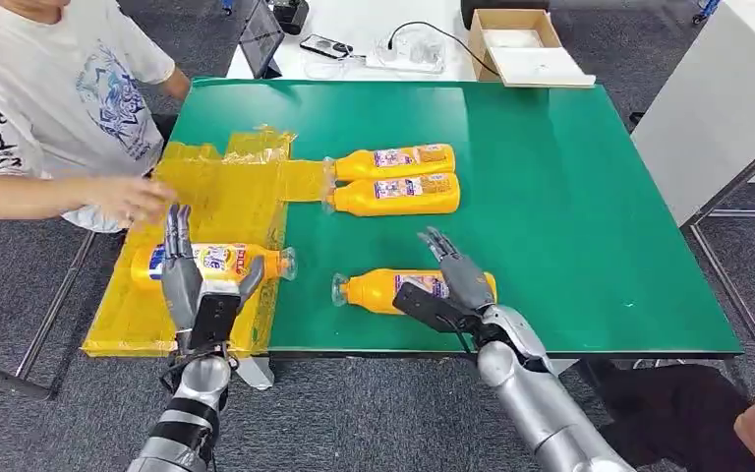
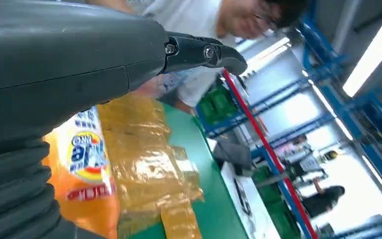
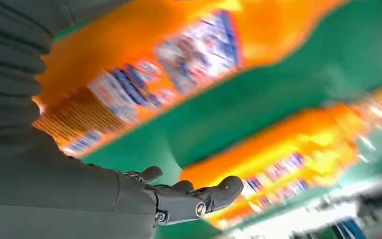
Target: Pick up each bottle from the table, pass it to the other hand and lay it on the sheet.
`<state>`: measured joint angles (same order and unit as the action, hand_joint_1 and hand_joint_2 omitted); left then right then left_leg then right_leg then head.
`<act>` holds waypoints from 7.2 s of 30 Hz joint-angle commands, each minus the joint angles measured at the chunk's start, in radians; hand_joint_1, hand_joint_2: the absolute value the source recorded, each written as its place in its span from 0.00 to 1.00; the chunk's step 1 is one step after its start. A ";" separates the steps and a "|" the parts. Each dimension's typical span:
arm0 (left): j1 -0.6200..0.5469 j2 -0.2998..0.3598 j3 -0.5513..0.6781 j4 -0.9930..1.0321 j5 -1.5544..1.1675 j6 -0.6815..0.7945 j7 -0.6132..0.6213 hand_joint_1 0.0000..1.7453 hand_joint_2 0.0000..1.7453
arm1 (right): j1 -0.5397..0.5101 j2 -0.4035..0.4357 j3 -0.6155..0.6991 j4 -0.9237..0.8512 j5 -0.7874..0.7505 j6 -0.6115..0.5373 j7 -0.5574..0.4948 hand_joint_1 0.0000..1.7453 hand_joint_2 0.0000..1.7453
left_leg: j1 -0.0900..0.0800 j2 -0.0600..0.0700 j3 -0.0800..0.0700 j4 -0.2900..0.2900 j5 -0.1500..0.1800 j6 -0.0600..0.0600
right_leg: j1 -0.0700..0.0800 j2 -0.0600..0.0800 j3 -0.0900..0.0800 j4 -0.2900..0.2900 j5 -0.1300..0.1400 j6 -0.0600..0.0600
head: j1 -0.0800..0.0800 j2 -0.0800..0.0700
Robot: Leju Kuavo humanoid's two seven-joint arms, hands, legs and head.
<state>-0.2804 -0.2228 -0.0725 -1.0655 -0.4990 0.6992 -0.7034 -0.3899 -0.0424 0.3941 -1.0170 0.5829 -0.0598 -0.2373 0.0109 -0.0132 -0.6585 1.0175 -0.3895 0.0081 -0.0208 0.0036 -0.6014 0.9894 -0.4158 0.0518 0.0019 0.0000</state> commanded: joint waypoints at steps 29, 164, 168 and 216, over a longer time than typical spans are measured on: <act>-0.088 0.002 -0.125 0.221 0.130 -0.029 0.005 0.00 1.00 | -0.231 -0.010 0.148 0.447 -0.020 0.056 0.069 0.12 1.00 | 0.001 0.008 0.008 -0.001 -0.001 0.001 | 0.002 0.004 0.007 -0.002 0.001 -0.002 | 0.000 0.000; -0.087 -0.044 -0.129 -0.094 0.549 -0.455 0.017 1.00 1.00 | 0.166 0.222 0.049 -0.068 -0.214 -0.166 -0.415 0.00 0.00 | 0.001 0.002 -0.004 0.002 -0.001 0.001 | 0.001 -0.002 -0.005 0.002 -0.001 -0.002 | 0.000 0.000; -0.200 0.016 -0.060 0.058 0.248 -0.068 0.005 1.00 1.00 | 0.144 0.241 0.013 -0.095 -0.233 -0.222 -0.444 0.00 0.00 | 0.000 0.005 -0.004 0.000 0.000 0.001 | 0.000 0.002 -0.006 0.000 0.001 -0.001 | 0.000 0.000; -0.368 0.200 0.371 0.795 -0.918 -0.208 0.400 0.87 1.00 | 0.157 0.254 0.005 -0.126 -0.367 -0.294 -0.461 0.00 0.00 | 0.000 0.008 0.002 -0.002 0.000 0.001 | 0.000 0.006 -0.001 -0.001 0.001 -0.001 | 0.000 0.000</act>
<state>-0.6672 -0.0557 0.3155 -0.3773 -1.4092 0.5638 -0.3322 -0.2026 0.2106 0.4173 -1.2364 0.2148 -0.3731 -0.7004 0.0115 -0.0080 -0.6603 1.0169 -0.3886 0.0087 -0.0206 0.0079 -0.6056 0.9902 -0.4146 0.0526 0.0023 0.0000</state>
